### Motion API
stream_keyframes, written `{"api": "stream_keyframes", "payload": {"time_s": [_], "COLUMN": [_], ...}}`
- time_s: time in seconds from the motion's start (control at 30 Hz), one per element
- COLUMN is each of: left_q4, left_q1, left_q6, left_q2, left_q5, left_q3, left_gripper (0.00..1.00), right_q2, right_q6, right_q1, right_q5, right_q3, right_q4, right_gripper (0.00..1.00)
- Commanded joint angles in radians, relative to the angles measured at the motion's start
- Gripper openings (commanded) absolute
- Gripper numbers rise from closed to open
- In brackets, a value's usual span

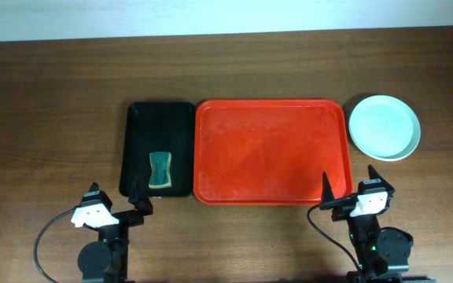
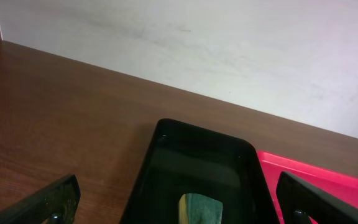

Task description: Clean dirty plates on tray and stack at the side

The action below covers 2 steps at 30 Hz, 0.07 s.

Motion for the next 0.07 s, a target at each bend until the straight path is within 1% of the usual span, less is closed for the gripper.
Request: {"api": "stream_keyframes", "payload": {"time_s": [0.0, 0.03], "left_q4": [-0.005, -0.005], "left_q1": [-0.006, -0.006], "left_q6": [0.019, 0.019], "left_q2": [-0.006, -0.006], "left_q5": [0.008, 0.008], "left_q3": [-0.002, -0.002], "left_gripper": [0.99, 0.99], "right_q2": [-0.006, -0.006], "right_q6": [-0.007, -0.007], "right_q1": [-0.006, -0.006], "right_q5": [-0.016, -0.016], "right_q3": [-0.005, -0.005], "right_q4": [-0.005, -0.005], "right_gripper": [0.98, 0.98]}}
